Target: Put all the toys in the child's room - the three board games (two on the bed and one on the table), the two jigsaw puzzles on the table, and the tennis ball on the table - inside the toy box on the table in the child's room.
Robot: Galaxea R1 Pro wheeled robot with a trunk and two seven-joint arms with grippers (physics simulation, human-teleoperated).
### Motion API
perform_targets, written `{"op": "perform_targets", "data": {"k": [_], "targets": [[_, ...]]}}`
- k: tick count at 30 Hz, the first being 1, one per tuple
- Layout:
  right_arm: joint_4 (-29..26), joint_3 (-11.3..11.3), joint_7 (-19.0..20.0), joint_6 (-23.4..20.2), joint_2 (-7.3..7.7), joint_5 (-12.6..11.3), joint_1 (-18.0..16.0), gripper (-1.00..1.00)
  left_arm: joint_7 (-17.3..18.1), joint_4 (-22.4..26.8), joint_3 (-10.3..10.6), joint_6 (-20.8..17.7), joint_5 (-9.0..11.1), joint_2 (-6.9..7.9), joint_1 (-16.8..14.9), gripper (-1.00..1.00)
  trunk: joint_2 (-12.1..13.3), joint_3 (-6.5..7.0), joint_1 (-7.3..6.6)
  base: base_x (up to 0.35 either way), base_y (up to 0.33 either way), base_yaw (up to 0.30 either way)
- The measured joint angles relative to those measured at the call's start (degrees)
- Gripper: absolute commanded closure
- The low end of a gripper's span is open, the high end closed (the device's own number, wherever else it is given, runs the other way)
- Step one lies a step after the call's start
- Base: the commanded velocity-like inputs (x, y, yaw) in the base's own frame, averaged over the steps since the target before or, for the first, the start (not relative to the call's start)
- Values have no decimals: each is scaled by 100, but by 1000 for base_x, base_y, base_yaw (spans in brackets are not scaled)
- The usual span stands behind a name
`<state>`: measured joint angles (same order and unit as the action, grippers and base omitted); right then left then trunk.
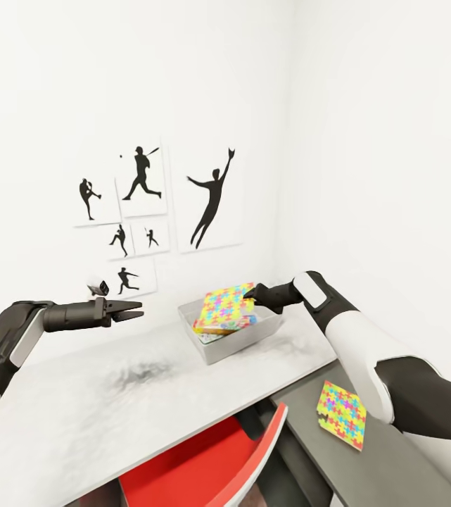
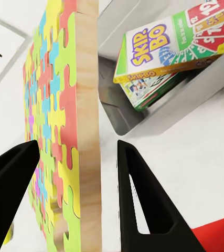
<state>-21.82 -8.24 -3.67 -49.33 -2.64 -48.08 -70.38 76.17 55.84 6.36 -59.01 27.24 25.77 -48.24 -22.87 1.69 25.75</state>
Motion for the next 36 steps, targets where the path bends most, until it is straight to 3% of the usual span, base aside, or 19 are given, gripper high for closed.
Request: {"op": "perform_targets", "data": {"k": [12,23,36], "targets": [[-7,9,0,-73,125,9,-69,100,0,0,0,4,0,-2,2,-100,0,-113,1,41,0,0],[-70,7,16,-1038,137,2,-502,100,9,0,0,0,0,2,2,-100,2,-214,1,0,0,0],[-80,5,9,-1059,118,3,-535,100,23,-1,-4,-8,1,9,2,-100,4,-248,0,0,0,0]]}}
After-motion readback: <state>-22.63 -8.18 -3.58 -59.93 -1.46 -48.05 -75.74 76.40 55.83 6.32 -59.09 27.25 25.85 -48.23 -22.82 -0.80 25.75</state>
